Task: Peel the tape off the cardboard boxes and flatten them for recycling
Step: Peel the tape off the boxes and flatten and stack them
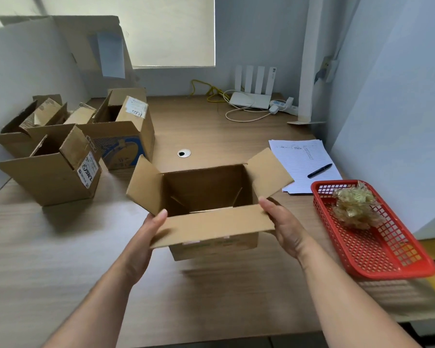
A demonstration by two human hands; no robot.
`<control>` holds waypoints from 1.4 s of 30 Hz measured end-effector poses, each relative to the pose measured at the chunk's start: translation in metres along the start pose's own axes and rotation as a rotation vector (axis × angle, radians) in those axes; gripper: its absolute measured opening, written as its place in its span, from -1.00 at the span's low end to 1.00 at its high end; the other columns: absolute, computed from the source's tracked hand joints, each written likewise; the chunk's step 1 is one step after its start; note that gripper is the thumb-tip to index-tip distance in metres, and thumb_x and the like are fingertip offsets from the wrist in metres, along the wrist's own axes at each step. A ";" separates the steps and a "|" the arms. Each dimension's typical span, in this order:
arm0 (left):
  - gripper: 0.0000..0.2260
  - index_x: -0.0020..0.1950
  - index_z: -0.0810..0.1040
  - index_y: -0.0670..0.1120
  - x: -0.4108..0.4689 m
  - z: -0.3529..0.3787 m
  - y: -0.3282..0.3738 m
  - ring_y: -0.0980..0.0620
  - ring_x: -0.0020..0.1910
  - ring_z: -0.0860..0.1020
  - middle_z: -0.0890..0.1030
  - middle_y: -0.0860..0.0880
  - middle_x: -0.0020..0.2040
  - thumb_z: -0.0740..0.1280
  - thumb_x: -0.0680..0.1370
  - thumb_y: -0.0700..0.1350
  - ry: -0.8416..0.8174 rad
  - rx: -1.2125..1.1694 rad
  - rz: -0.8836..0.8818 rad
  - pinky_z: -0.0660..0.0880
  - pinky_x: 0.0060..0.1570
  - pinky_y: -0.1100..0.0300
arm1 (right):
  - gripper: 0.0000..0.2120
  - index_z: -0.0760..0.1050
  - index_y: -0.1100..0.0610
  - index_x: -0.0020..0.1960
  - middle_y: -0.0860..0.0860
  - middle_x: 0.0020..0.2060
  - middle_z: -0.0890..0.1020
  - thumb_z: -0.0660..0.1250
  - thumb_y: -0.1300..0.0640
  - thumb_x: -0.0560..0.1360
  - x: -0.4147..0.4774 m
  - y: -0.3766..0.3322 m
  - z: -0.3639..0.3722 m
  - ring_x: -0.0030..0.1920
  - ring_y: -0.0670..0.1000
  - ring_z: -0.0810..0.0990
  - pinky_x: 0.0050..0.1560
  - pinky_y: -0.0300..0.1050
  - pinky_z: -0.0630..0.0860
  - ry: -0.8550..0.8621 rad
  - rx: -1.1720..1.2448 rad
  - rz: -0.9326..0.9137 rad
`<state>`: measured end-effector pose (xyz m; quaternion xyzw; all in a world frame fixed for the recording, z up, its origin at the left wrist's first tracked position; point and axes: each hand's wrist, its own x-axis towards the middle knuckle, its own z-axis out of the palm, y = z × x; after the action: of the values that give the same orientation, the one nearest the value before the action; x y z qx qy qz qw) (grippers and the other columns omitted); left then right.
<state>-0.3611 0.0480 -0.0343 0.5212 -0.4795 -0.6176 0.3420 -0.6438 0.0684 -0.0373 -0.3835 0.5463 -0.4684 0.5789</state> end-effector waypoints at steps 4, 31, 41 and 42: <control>-0.05 0.42 0.31 -0.05 0.000 -0.013 0.024 -0.11 0.30 0.40 0.43 -0.08 0.31 0.24 0.19 0.51 0.045 0.050 -0.087 0.34 0.32 -0.03 | -0.41 0.66 -0.07 -0.05 -0.12 -0.10 0.67 0.43 -0.45 0.09 -0.006 -0.019 -0.003 -0.05 -0.17 0.60 0.00 -0.12 0.50 -0.114 -0.044 -0.116; -0.78 0.24 0.49 -0.01 0.019 -0.017 -0.003 -0.12 -0.03 0.67 0.70 -0.08 0.02 0.26 0.61 -0.03 0.100 -0.041 -0.256 0.59 -0.03 -0.03 | -0.22 0.36 0.07 0.40 0.13 0.29 0.51 0.01 -0.45 0.42 0.046 0.024 0.044 0.27 0.14 0.49 0.32 0.11 0.40 0.090 -0.570 0.187; -0.82 0.16 0.53 -0.10 0.008 -0.075 -0.028 -0.14 -0.24 0.66 0.68 -0.19 -0.09 0.27 0.58 -0.24 0.304 -0.101 -0.280 0.58 -0.42 0.14 | -0.27 -0.19 -0.09 0.56 0.06 0.56 -0.16 0.13 -0.24 0.55 0.033 0.052 0.106 0.54 0.16 -0.20 0.47 0.26 -0.08 -0.110 -1.104 0.294; -0.83 0.15 0.53 -0.09 0.008 -0.076 -0.032 -0.17 -0.21 0.65 0.68 -0.21 -0.06 0.27 0.58 -0.24 0.304 -0.111 -0.290 0.59 -0.39 0.11 | -0.28 -0.18 -0.11 0.55 0.05 0.55 -0.17 0.14 -0.23 0.55 0.031 0.060 0.110 0.54 0.15 -0.21 0.46 0.27 -0.09 -0.126 -1.165 0.287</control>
<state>-0.2866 0.0330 -0.0670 0.6521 -0.3077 -0.6002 0.3461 -0.5284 0.0468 -0.0907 -0.5868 0.7241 0.0145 0.3621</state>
